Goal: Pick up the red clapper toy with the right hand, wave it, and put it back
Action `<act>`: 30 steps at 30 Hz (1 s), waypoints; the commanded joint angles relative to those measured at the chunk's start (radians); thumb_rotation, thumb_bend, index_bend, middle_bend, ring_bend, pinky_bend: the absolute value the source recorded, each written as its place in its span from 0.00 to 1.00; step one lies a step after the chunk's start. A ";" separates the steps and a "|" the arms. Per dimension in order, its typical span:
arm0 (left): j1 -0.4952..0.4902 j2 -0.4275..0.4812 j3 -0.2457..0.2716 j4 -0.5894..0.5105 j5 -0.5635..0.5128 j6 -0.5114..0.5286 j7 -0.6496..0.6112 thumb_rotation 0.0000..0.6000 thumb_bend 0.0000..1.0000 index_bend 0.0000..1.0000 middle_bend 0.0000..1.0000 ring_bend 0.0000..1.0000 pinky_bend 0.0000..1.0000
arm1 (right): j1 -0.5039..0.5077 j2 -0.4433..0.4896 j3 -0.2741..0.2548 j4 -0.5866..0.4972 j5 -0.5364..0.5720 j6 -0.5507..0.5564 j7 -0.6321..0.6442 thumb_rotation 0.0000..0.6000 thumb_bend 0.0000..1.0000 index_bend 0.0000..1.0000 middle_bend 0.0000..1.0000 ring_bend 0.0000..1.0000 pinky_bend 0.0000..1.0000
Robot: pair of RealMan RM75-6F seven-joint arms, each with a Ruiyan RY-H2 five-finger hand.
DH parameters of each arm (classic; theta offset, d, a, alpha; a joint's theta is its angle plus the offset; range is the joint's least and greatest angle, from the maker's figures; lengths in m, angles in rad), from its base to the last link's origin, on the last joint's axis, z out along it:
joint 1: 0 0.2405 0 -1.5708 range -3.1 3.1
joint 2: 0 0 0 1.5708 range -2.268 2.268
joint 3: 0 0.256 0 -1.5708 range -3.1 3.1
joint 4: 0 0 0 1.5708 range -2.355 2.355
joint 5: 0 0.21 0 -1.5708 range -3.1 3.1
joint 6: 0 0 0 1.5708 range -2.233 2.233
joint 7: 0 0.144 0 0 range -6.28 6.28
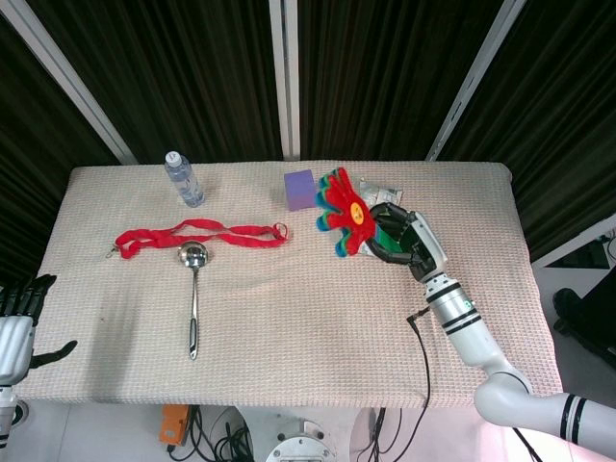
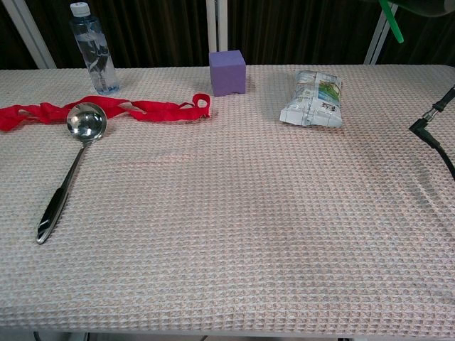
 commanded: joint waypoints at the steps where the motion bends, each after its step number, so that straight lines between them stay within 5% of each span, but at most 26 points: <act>1: -0.001 0.000 -0.001 -0.002 0.000 0.000 0.002 1.00 0.09 0.07 0.07 0.00 0.04 | -0.065 0.033 0.057 0.090 -0.190 -0.044 0.543 1.00 0.45 0.96 0.62 0.71 0.87; 5: -0.001 0.001 -0.001 -0.004 -0.001 0.000 0.006 1.00 0.09 0.07 0.07 0.00 0.04 | -0.066 0.000 -0.027 0.121 -0.265 0.029 0.434 1.00 0.44 0.96 0.62 0.71 0.87; 9: -0.002 0.000 0.000 -0.003 -0.003 -0.003 0.005 1.00 0.09 0.07 0.07 0.00 0.04 | -0.032 -0.021 -0.085 0.171 -0.315 0.052 0.161 1.00 0.43 0.96 0.62 0.71 0.87; 17: -0.001 0.001 -0.001 -0.001 -0.005 -0.004 0.001 1.00 0.09 0.07 0.07 0.00 0.04 | 0.025 -0.061 -0.163 0.214 -0.247 0.047 -0.895 1.00 0.42 0.96 0.61 0.71 0.87; 20: -0.001 0.001 0.000 -0.001 -0.005 -0.005 0.003 1.00 0.09 0.07 0.07 0.00 0.04 | 0.040 -0.029 -0.182 0.151 -0.138 -0.002 -1.163 1.00 0.42 0.96 0.58 0.71 0.87; 26: -0.003 0.001 -0.001 -0.003 -0.006 -0.006 0.008 1.00 0.09 0.07 0.07 0.00 0.04 | 0.083 0.062 -0.201 -0.003 0.141 -0.057 -1.431 1.00 0.42 0.96 0.59 0.71 0.87; 30: -0.004 0.000 -0.001 -0.003 -0.005 -0.007 0.010 1.00 0.09 0.07 0.07 0.00 0.04 | 0.094 0.071 -0.194 -0.048 0.209 -0.027 -1.431 1.00 0.42 0.96 0.60 0.71 0.87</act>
